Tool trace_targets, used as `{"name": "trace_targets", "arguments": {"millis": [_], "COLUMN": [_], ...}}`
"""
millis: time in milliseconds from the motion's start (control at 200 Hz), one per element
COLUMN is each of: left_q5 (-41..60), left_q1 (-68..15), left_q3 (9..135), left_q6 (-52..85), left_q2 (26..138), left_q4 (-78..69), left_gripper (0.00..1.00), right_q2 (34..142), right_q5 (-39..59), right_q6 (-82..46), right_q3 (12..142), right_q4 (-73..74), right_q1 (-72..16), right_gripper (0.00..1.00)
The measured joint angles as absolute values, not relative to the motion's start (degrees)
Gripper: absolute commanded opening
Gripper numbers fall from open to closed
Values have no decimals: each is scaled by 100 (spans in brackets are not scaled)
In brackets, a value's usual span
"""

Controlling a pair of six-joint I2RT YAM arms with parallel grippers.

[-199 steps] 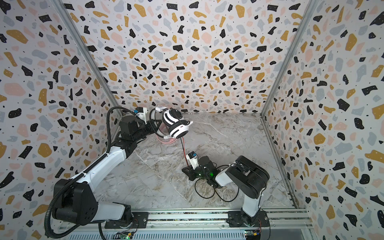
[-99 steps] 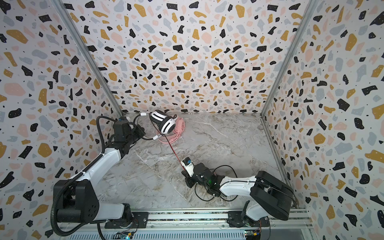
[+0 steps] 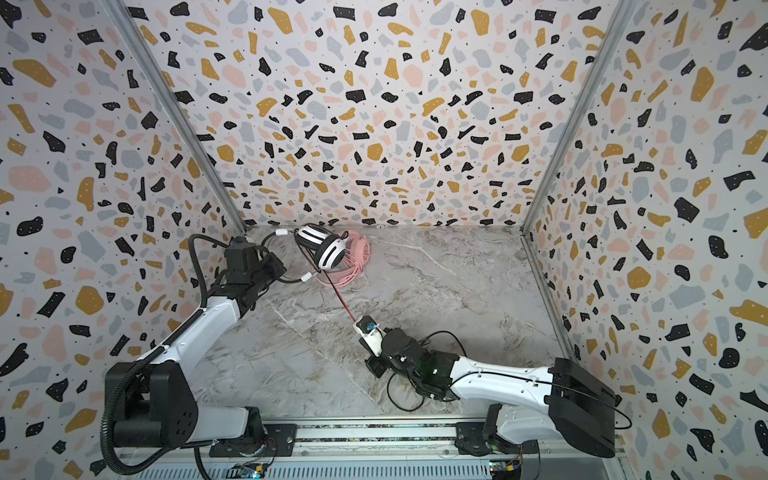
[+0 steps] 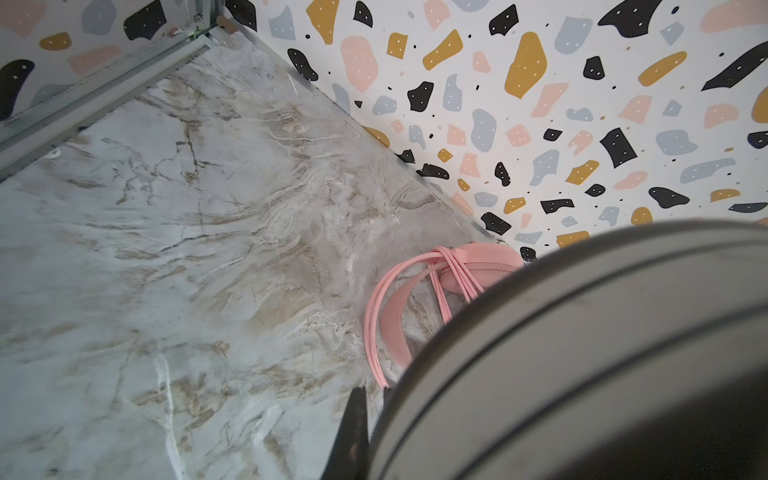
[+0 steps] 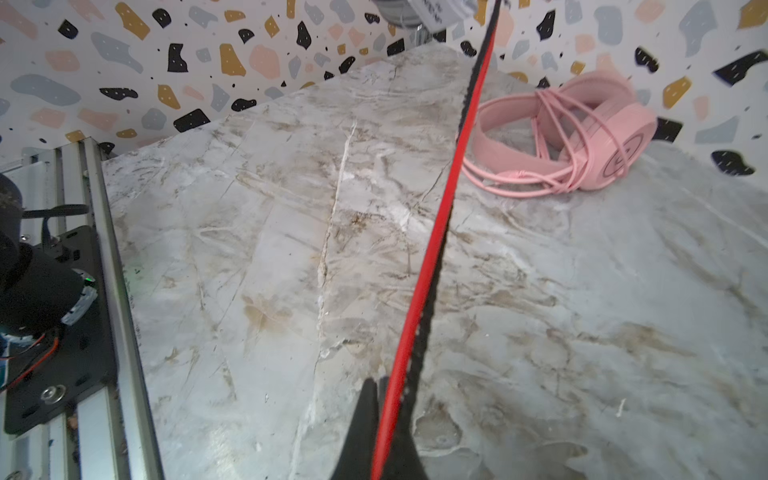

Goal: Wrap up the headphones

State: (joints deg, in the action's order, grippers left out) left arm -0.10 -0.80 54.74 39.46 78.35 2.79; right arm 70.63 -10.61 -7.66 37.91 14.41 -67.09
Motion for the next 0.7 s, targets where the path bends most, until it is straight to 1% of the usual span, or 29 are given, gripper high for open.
{"name": "trace_targets", "arguments": {"millis": [170,436,581,701], "left_q5": [-121,-414,-825,-1326], "left_q1": [-71,-204,-624,-1138], "left_q3": [5474,5509,5769,6198], "left_q6": [3944,3811,3479,3044], "left_q2": [7835,7835,7843,7961], "left_q4": [292,427,847,1190], "left_gripper": [0,0,0,0], "right_q2": [6829,6785,6906,7052], "right_q5": [-1332,-1313,-1278,-1240], "right_q6": [-342,222,548,773], "right_q3": [4226,4991,5662,6213], "right_q4": [1173,1039,799,563], "right_q1": [-6657,-6309,-6193,-5972], "right_gripper": [3,3,4,3]}}
